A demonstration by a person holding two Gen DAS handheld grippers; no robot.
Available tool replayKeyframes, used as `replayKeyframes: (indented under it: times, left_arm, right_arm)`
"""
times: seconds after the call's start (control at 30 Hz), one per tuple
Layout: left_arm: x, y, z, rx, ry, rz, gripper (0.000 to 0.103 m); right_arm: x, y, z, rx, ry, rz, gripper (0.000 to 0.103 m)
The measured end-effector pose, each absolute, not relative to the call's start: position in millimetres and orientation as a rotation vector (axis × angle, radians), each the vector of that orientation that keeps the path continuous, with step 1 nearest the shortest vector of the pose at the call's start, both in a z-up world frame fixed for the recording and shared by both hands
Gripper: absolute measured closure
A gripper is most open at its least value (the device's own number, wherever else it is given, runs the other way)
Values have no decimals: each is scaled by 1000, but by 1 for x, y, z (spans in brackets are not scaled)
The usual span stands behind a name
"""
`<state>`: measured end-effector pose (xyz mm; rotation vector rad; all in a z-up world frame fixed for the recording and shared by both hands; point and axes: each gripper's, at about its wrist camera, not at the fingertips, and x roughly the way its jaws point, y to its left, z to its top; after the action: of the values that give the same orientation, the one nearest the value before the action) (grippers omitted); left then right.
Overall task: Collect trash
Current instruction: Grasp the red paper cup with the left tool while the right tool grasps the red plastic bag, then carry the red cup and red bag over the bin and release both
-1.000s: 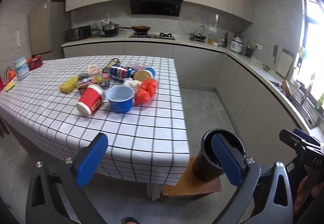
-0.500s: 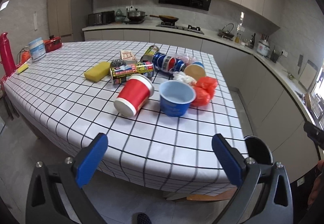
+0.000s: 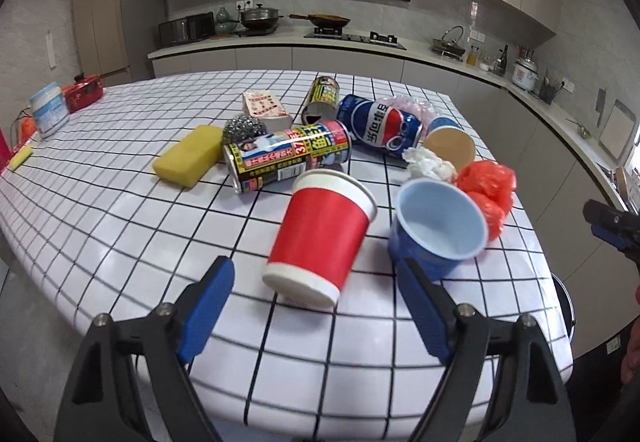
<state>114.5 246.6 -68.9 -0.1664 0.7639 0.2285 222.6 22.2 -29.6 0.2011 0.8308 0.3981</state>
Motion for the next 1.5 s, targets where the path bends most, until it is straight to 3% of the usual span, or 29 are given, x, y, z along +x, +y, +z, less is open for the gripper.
replayKeyframes:
  times: [0.27, 0.4, 0.63, 0.87, 1.0, 1.5]
  left_arm:
    - [152, 263, -96, -190, 822, 135, 27]
    - [159, 276, -103, -218, 839, 112, 37]
    - [170, 293, -100, -255, 837, 107, 38]
    - [168, 284, -108, -223, 864, 102, 38]
    - [166, 287, -105, -243, 857, 101, 45]
    - [158, 265, -54, -202, 747, 83, 47]
  right_arm:
    - [269, 79, -50, 219, 871, 400, 42]
    - [290, 94, -65, 246, 912, 398, 46]
    - [313, 108, -91, 283, 984, 403, 48]
    - [317, 114, -101, 307, 1015, 420, 56]
    - [314, 114, -96, 288, 987, 436, 65]
    - [287, 75, -55, 293, 895, 423, 66]
